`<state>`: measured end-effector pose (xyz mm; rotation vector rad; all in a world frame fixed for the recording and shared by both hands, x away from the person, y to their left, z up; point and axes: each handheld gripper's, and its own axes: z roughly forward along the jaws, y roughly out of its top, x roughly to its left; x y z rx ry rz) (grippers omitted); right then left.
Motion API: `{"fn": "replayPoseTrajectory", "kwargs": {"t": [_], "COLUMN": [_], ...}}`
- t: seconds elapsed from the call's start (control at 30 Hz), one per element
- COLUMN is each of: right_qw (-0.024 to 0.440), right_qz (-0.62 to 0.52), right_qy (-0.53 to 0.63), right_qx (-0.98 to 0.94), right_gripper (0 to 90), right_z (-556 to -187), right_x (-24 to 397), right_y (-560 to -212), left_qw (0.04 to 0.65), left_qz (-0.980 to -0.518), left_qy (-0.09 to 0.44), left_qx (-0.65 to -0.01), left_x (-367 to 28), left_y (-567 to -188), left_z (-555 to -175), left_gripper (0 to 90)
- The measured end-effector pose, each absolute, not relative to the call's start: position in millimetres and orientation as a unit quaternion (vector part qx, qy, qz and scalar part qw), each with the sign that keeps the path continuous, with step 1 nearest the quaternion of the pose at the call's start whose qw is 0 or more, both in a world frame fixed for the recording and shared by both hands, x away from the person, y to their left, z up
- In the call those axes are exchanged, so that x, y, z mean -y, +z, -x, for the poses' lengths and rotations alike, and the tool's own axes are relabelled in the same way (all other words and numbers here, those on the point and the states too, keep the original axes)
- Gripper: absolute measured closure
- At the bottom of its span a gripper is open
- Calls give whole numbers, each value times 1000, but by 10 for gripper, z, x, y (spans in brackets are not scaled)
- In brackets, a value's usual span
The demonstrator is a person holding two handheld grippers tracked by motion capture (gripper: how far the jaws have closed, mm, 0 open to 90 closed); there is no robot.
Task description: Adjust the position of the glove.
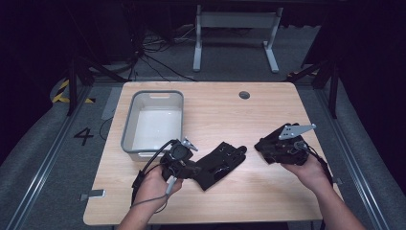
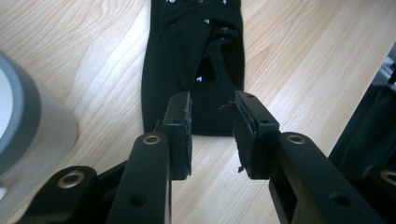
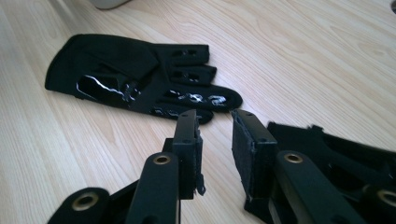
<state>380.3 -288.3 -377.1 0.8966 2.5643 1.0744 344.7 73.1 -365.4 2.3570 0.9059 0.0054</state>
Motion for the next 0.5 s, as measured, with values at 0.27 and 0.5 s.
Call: {"fn": "replayPoseTrajectory", "kwargs": {"t": [0.27, 0.5], "right_qw": [106, 88], "right_qz": [-303, -317], "right_qy": [365, 350], "right_qx": [-874, -877], "right_gripper": [686, 676], "right_z": [-3953, -4176], "right_x": [2604, 2448], "right_y": [-3867, -4056], "left_qw": [307, 291], "left_qz": [-886, -887], "left_qy": [20, 39], "left_qx": [-346, -358], "left_x": [-659, -601], "left_y": [-3718, -3881], "left_z": [-3404, -3431], "left_gripper": [696, 686]}}
